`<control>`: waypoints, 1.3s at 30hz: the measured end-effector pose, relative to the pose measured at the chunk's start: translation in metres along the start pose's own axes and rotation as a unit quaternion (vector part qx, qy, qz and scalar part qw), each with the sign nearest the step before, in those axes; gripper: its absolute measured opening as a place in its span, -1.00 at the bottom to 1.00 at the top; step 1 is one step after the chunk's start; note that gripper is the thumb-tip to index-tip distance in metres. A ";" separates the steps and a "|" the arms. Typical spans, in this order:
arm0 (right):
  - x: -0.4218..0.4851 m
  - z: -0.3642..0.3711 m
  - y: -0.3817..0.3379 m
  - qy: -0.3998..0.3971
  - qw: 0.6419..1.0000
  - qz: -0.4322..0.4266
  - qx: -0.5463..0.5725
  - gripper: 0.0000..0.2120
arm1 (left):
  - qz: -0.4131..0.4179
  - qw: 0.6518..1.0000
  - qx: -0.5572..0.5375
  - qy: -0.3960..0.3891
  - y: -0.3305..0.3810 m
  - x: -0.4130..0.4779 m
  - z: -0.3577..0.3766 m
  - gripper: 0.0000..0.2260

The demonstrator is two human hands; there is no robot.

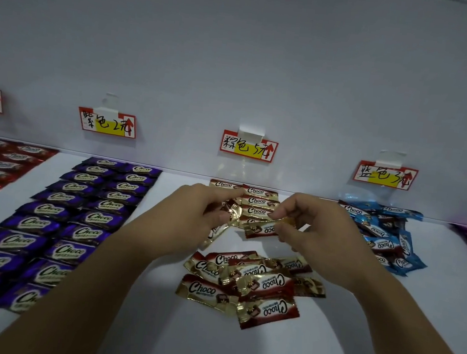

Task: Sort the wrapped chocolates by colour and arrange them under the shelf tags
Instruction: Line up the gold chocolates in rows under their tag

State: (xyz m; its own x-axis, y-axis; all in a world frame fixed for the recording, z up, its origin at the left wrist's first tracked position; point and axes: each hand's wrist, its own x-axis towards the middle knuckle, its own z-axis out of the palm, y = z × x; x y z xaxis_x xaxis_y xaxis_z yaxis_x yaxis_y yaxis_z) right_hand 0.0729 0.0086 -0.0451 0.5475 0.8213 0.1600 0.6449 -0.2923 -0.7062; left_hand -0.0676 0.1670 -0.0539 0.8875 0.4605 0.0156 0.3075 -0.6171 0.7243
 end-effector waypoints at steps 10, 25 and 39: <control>0.000 -0.001 -0.002 0.013 1.000 0.014 -0.003 -0.85 | 0.036 0.997 0.068 0.018 -0.005 0.003 0.006 -0.90; -0.002 0.000 0.000 -0.074 0.996 0.027 -0.046 -0.86 | 0.026 0.986 0.164 -0.016 -0.007 0.000 -0.005 -0.78; 0.000 0.002 -0.004 -0.015 0.991 0.070 0.113 -0.76 | 0.046 0.975 0.217 -0.019 -0.007 0.003 -0.001 -0.86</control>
State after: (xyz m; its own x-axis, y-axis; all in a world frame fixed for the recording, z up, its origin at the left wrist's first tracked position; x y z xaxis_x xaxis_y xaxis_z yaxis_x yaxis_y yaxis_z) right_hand 0.0694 0.0106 -0.0440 0.6045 0.7959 0.0316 0.4266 -0.2900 -0.8567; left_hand -0.0675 0.1728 -0.0585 0.9280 0.3710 0.0350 0.3345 -0.8708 0.3603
